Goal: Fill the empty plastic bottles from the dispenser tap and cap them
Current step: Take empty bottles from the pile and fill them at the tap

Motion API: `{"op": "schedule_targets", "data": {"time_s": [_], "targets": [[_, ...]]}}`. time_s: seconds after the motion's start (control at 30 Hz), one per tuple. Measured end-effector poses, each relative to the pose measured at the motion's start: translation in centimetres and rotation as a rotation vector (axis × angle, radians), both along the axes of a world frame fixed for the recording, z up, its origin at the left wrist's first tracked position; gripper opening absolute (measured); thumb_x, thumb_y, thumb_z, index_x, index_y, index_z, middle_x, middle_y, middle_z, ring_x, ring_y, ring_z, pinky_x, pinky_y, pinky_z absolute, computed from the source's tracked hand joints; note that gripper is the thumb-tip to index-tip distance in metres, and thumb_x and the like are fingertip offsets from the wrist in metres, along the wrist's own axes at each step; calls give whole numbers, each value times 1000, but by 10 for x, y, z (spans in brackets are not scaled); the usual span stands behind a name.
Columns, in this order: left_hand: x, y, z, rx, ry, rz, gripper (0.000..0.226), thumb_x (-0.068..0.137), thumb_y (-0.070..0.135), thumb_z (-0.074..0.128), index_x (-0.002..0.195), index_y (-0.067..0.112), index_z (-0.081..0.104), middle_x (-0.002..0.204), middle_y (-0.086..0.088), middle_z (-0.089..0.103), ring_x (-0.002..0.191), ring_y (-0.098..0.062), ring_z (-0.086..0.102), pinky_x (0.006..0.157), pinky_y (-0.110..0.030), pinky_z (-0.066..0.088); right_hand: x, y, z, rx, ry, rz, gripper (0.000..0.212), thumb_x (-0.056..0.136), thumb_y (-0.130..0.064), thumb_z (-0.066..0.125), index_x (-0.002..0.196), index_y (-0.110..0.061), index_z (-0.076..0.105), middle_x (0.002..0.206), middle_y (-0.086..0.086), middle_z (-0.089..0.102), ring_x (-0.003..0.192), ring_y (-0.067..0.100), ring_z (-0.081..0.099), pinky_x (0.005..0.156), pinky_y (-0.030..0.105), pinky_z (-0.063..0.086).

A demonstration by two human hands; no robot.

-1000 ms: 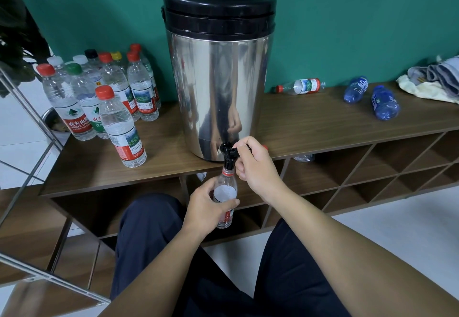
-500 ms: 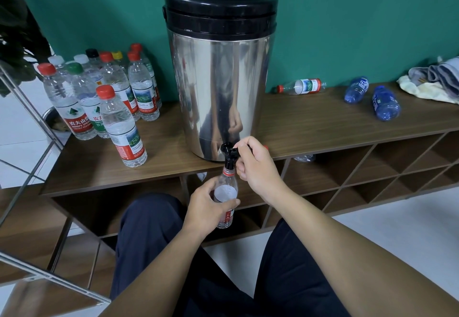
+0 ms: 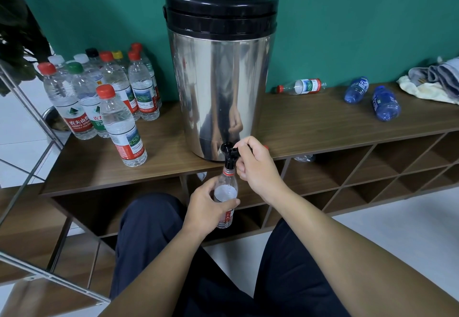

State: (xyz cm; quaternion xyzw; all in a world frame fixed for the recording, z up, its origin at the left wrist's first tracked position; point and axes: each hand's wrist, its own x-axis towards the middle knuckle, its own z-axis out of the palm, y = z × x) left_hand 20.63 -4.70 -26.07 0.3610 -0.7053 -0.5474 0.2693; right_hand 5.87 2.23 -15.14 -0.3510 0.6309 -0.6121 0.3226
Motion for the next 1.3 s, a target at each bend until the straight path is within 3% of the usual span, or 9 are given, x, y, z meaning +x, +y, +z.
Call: {"op": "schedule_targets", "data": {"time_s": [0.5,0.9,1.1,1.3], "targets": [[-1,0,1,0,1,1,64,76,26,103,131,40,75,120,18,81,116,-7,75,109,-48,61,0,0,0,-3,12,3,22,116,-21,47,99,-13,58,62,5,39,55,16,36,50,30,30],[-1,0,0,8,1,-14,68,68,44,100,130,43,75,121,15,81,116,-10,76,108,-51,61,-2,-2,-4,-15,1,-3,23,116,-22,47,96,-16,58,62,4,39,56,17,35,51,34,29],[0,1,2,1,-13,-4,66,76,30,104,134,41,74,122,20,80,117,-3,74,109,-45,61,-2,0,-3,-17,14,1,22,116,-22,47,97,-17,59,64,5,38,56,17,35,51,34,29],[0,1,2,-3,-17,-5,66,76,30,104,134,40,74,122,20,80,117,-4,74,109,-45,60,-2,0,-4,-13,22,2,23,116,-25,48,97,-20,60,62,3,41,56,17,36,52,34,31]]}}
